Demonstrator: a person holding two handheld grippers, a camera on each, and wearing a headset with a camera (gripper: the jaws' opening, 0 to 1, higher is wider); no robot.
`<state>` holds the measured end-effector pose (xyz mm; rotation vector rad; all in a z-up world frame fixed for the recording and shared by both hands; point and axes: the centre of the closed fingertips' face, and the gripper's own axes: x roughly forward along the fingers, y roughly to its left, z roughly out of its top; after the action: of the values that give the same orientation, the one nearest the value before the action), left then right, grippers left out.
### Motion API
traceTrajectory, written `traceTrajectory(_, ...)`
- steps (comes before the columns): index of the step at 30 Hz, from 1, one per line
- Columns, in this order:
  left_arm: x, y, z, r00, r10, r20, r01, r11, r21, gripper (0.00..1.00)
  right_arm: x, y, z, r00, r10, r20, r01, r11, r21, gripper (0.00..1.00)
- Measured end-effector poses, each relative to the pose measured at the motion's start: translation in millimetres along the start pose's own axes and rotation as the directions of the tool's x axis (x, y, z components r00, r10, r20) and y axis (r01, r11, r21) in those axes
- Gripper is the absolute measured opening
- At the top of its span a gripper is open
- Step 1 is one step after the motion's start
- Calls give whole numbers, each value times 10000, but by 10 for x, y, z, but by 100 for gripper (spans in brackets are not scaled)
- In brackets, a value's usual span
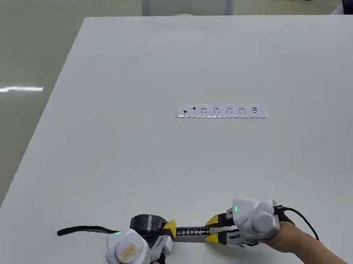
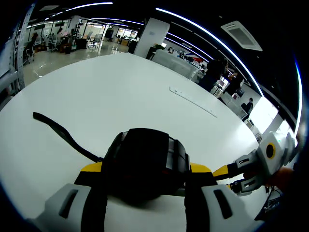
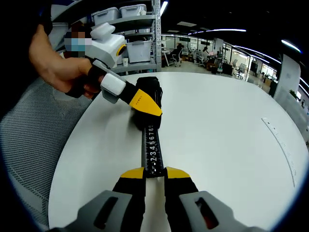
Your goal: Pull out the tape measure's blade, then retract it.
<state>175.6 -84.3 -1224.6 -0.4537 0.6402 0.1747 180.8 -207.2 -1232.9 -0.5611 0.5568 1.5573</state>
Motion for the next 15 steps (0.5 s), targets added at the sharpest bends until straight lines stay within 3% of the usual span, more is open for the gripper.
traceTrajectory(15, 1, 1, -3, 10000, -15, 14, 16, 10000, -29, 63, 120, 23, 79, 10000, 72, -11, -72, 10000, -28, 13)
